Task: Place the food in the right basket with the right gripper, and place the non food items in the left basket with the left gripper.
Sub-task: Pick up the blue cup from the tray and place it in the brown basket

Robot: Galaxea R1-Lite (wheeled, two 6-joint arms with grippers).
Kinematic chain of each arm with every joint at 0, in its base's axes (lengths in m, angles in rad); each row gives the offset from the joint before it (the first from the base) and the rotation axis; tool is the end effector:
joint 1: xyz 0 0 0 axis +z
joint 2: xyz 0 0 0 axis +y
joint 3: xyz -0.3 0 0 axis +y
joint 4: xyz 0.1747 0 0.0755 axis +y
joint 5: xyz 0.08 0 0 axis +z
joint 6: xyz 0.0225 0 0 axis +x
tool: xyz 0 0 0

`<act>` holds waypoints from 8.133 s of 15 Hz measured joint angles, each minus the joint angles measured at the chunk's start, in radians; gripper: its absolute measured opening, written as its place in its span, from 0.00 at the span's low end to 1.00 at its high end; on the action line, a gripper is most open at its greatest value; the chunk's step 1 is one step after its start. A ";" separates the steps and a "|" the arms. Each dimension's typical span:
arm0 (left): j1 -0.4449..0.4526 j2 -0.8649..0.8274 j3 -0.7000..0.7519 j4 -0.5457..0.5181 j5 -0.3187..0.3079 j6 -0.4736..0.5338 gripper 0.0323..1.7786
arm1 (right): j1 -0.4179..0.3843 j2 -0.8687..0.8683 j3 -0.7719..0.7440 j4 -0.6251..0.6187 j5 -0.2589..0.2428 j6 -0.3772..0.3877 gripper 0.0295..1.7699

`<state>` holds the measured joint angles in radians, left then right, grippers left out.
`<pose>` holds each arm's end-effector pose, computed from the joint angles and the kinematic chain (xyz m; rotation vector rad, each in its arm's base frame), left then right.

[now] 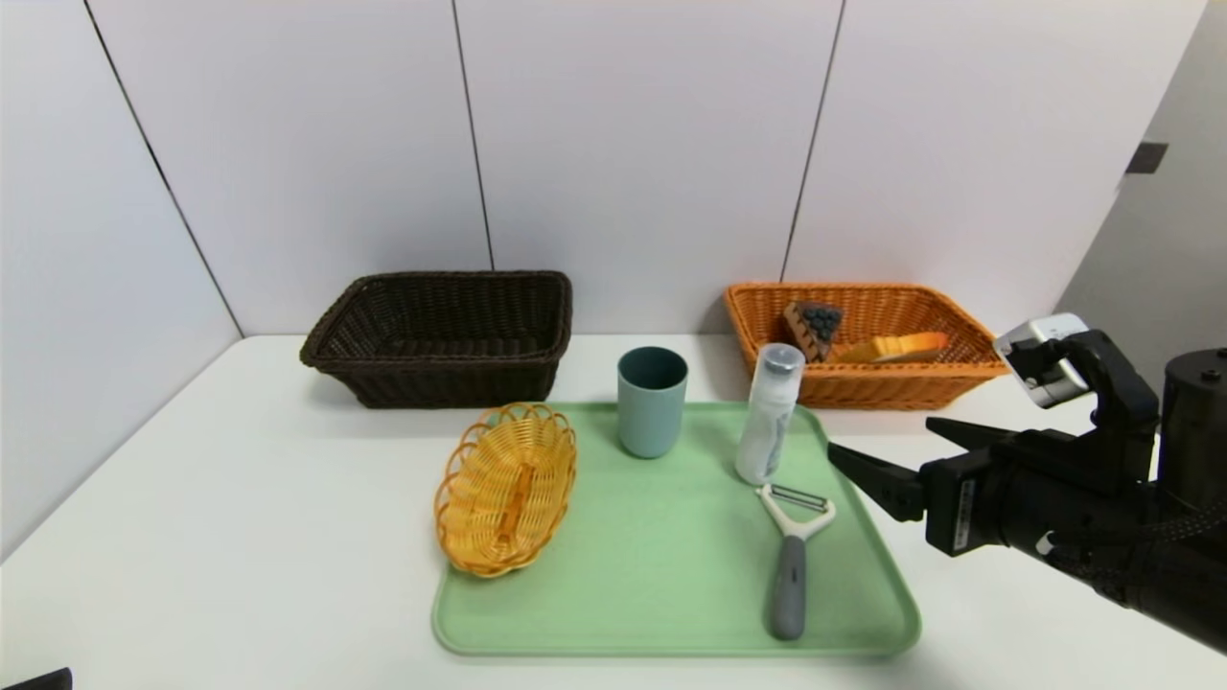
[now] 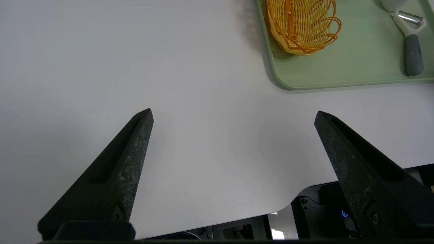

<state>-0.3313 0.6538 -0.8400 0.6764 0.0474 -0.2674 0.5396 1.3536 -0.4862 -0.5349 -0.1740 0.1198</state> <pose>0.0098 -0.0022 0.2408 -0.1679 0.5162 -0.2115 0.1757 0.1007 0.1752 0.0007 0.3342 0.3426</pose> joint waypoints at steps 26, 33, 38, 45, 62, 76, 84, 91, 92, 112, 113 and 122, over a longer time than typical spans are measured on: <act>-0.485 0.763 0.204 -1.282 0.040 0.034 0.95 | -0.257 -0.196 0.103 -0.068 0.031 -0.006 0.96; -0.534 0.950 0.141 -1.354 0.128 0.071 0.95 | -0.538 -0.117 -0.043 -0.066 0.206 -0.079 0.96; -0.540 1.074 0.140 -1.545 0.158 0.108 0.95 | -0.552 -0.095 -0.057 -0.066 0.208 -0.081 0.96; -0.539 1.251 0.073 -1.670 0.195 0.144 0.95 | -0.552 -0.097 -0.039 -0.069 0.207 -0.080 0.96; -0.512 1.365 -0.064 -1.661 0.301 0.203 0.95 | -0.540 -0.122 0.023 -0.070 0.216 -0.085 0.96; -0.483 1.467 -0.168 -1.664 0.303 0.194 0.95 | -0.537 -0.144 0.043 -0.071 0.223 -0.101 0.96; -0.471 1.540 -0.249 -1.661 0.302 0.194 0.95 | -0.535 -0.161 0.064 -0.071 0.224 -0.103 0.96; -0.454 1.580 -0.302 -1.652 0.302 0.194 0.95 | -0.534 -0.168 0.080 -0.070 0.227 -0.107 0.96; -0.453 1.584 -0.307 -1.651 0.302 0.194 0.95 | -0.534 -0.168 0.083 -0.070 0.230 -0.107 0.96; -0.468 1.168 -0.389 -1.204 0.299 0.202 0.65 | -0.522 -0.184 0.092 -0.069 0.231 -0.103 0.96; -0.434 1.124 -0.397 -1.143 0.297 0.203 0.65 | -0.517 -0.184 0.092 -0.067 0.231 -0.103 0.96; 0.070 0.916 -0.407 -0.925 0.104 0.183 0.65 | -0.494 -0.180 0.089 -0.066 0.232 -0.104 0.96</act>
<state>-0.2611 1.5702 -1.2468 -0.2485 0.1515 -0.0847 0.0455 1.1734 -0.3977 -0.6004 0.0581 0.0153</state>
